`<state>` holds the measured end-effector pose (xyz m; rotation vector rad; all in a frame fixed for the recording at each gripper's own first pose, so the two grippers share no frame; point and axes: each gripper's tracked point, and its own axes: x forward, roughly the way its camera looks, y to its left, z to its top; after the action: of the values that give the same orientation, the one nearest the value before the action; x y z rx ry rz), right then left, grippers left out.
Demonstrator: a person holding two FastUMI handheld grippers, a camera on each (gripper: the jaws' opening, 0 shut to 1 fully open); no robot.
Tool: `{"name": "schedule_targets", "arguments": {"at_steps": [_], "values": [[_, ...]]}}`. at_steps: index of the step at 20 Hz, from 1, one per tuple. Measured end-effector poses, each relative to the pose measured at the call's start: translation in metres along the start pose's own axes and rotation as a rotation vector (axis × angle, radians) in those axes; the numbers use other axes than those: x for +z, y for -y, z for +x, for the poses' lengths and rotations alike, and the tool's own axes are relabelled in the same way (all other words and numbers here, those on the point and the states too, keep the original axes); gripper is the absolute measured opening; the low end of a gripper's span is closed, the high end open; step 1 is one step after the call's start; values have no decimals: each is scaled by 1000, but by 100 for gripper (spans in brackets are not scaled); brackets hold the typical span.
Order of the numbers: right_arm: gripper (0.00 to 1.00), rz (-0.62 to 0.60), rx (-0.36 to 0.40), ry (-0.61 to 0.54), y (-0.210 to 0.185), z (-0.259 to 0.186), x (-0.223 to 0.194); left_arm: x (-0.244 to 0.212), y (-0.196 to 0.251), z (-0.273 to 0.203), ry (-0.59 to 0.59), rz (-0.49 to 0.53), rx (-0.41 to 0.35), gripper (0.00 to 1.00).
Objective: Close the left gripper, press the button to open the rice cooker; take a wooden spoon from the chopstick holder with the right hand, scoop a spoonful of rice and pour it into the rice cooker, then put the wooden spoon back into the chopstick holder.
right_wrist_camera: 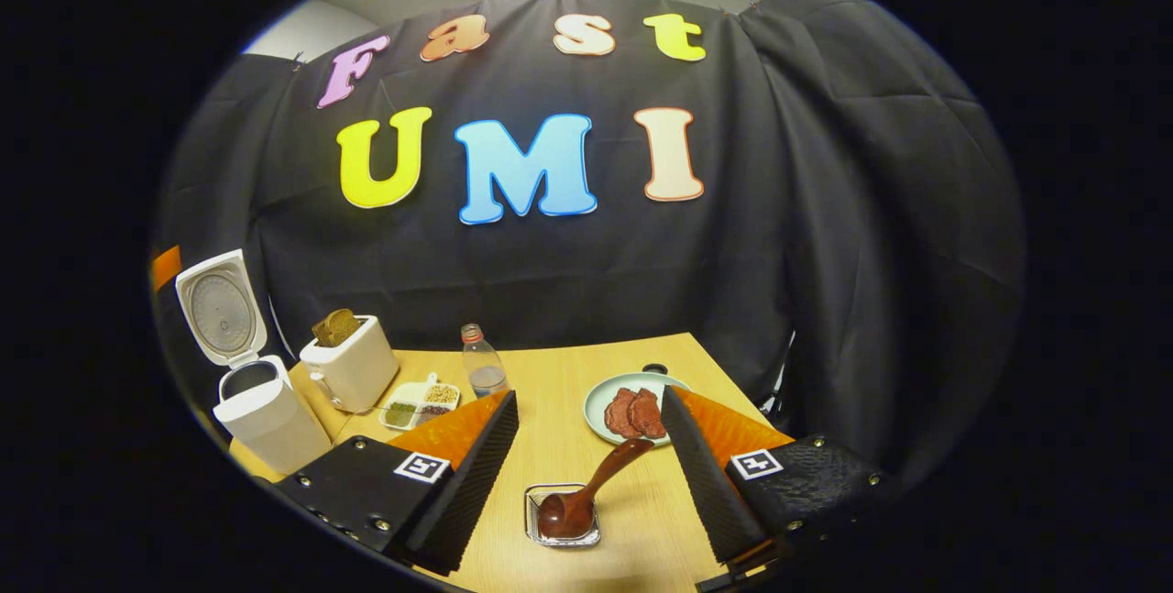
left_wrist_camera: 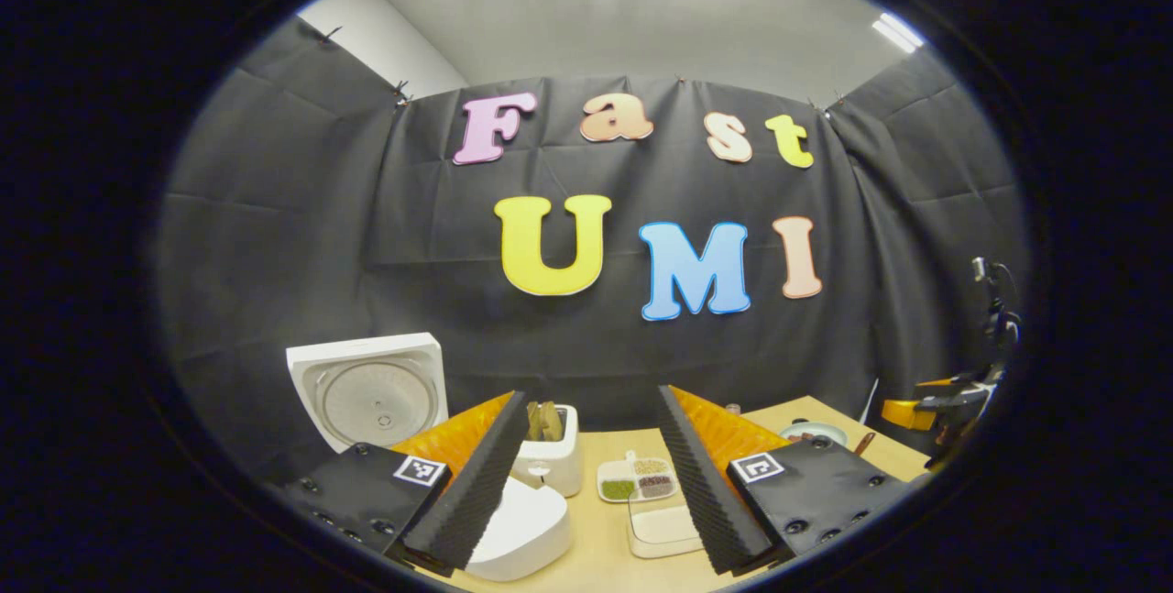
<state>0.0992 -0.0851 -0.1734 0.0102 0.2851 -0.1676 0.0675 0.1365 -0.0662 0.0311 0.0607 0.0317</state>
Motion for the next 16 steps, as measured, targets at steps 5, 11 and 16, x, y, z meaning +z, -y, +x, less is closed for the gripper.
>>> {"name": "schedule_targets", "arguments": {"at_steps": [5,11,16], "values": [[96,50,0,-105,12,33,-46,-11,8,0,-43,2,6,96],[96,98,5,-207,22,74,-96,-12,16,4,-62,16,16,96],[92,169,25,-270,22,102,-118,-17,14,9,-86,28,40,96]]}}
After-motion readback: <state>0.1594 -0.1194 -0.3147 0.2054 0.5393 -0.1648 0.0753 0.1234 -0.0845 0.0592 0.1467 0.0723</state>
